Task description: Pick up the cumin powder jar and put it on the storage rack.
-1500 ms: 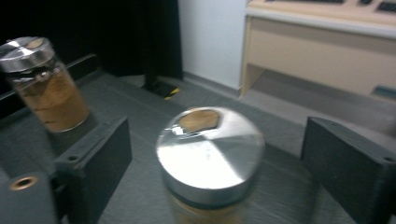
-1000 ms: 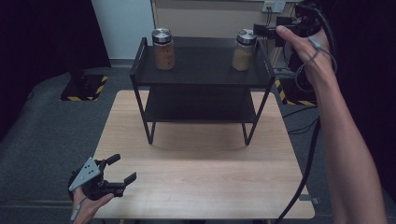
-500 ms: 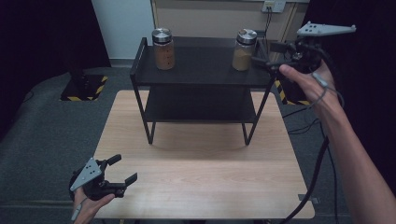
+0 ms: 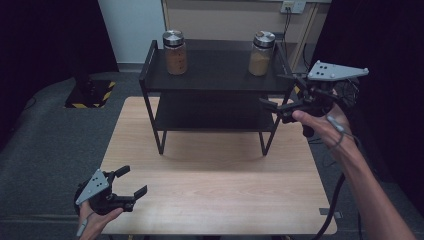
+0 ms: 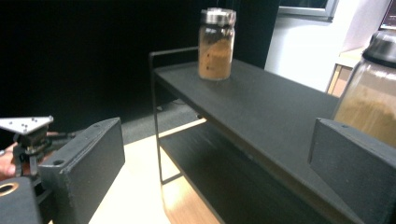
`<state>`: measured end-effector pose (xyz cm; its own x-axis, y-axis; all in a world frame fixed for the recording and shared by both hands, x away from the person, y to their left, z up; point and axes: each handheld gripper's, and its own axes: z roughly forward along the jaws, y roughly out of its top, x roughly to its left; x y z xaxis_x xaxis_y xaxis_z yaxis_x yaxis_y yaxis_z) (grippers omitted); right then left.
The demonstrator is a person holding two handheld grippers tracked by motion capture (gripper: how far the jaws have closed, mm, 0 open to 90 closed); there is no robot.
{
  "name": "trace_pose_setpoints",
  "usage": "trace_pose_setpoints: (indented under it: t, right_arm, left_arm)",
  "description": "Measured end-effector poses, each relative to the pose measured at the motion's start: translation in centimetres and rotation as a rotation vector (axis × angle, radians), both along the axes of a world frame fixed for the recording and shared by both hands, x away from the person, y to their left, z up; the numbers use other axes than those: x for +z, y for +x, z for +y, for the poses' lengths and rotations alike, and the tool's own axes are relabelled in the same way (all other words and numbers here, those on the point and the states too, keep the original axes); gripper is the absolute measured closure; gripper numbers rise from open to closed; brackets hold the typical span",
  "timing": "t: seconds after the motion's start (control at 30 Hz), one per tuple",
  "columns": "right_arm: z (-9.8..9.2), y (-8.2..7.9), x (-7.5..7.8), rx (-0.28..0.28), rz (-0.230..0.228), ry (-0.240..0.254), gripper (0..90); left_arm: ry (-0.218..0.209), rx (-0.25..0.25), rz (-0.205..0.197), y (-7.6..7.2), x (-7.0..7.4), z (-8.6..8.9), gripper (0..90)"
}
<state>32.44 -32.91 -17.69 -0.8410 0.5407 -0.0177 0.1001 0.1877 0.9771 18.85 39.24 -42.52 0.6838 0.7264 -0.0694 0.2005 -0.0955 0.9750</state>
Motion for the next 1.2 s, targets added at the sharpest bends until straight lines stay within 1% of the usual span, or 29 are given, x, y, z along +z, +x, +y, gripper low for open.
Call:
trace_pose_setpoints:
  t: [0.23,0.37,0.43,0.5,0.67,0.8,0.97,1.07,1.2]
  right_arm:
    - [-0.1,-1.4,-2.0,0.004,-0.023,-0.012,3.8]
    - [0.0,-2.3,-3.8,-0.003,-0.038,-0.014,3.3]
    - [0.0,-2.5,-4.6,0.002,-0.027,-0.007,3.1]
    - [0.0,-2.7,-5.4,0.000,-0.027,-0.012,3.0]
    - [0.1,-3.1,-7.4,-0.004,-0.012,-0.007,2.2]
    - [0.1,-3.8,-9.5,-0.016,-0.006,-0.016,2.2]
    - [-0.1,-4.6,-12.3,-0.049,0.019,-0.033,2.1]
    - [-0.4,-4.9,-13.6,-0.062,0.043,-0.037,1.9]
    - [-0.5,-5.5,-15.0,-0.083,0.038,-0.050,1.9]
  left_arm:
    - [0.000,0.005,-0.003,-0.1,0.0,0.0,3.3]
    - [0.002,0.004,-0.004,-0.1,0.0,-0.1,3.3]
    - [0.007,0.007,-0.004,-0.1,0.0,-0.1,3.2]
    - [0.005,0.015,-0.009,-0.2,0.0,-0.3,3.1]
    - [0.003,0.025,-0.013,-0.4,0.0,-0.3,3.1]
    - [0.003,0.030,-0.014,-0.4,0.0,-0.3,3.1]
    - [0.006,0.037,-0.016,-0.6,-0.1,-0.3,3.2]
    - [0.007,0.040,-0.016,-0.5,-0.1,-0.4,3.1]
    - [0.007,0.047,-0.022,-0.7,-0.1,-0.4,3.1]
